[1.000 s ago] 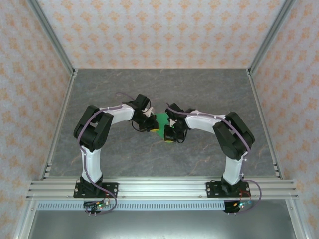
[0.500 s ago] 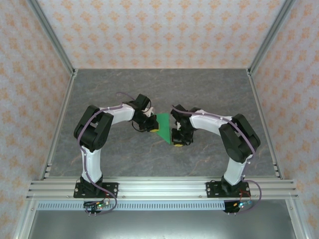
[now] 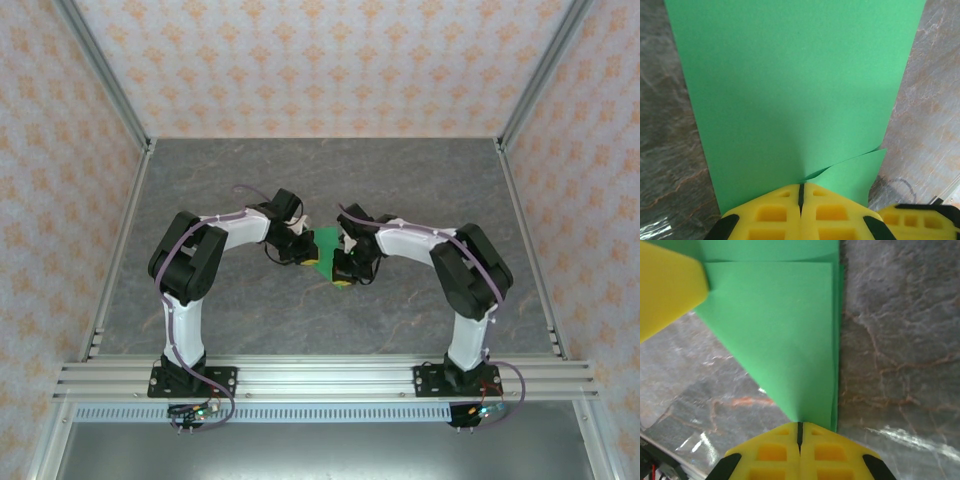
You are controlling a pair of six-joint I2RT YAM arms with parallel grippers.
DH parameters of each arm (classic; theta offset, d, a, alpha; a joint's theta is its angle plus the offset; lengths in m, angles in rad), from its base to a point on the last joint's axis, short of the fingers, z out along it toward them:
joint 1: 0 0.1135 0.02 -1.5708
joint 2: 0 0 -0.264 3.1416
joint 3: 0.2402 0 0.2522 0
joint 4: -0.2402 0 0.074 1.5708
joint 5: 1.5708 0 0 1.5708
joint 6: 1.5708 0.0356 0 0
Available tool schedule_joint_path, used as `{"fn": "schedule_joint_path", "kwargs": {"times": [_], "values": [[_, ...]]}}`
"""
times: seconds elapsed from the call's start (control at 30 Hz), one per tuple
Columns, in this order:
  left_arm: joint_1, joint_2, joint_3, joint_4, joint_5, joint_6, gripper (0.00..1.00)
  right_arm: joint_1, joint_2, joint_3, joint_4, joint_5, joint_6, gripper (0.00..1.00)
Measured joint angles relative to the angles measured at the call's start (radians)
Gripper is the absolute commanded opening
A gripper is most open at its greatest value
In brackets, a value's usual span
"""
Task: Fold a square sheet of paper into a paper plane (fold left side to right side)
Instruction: Third fold the triangle at the center of the table.
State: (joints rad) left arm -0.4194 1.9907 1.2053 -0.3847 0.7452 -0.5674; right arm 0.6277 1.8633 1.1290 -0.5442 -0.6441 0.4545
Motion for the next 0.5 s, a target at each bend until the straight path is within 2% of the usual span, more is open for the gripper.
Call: {"fn": "schedule_joint_path", "kwargs": {"times": [0.27, 0.5], "values": [[-0.004, -0.026, -0.01, -0.008, -0.03, 0.001, 0.07, -0.002, 0.013, 0.012, -0.026, 0.023, -0.014, 0.0], [-0.006, -0.16, -0.055, -0.03, -0.038, 0.017, 0.02, -0.002, 0.013, 0.012, -0.031, 0.031, -0.022, 0.0]]}}
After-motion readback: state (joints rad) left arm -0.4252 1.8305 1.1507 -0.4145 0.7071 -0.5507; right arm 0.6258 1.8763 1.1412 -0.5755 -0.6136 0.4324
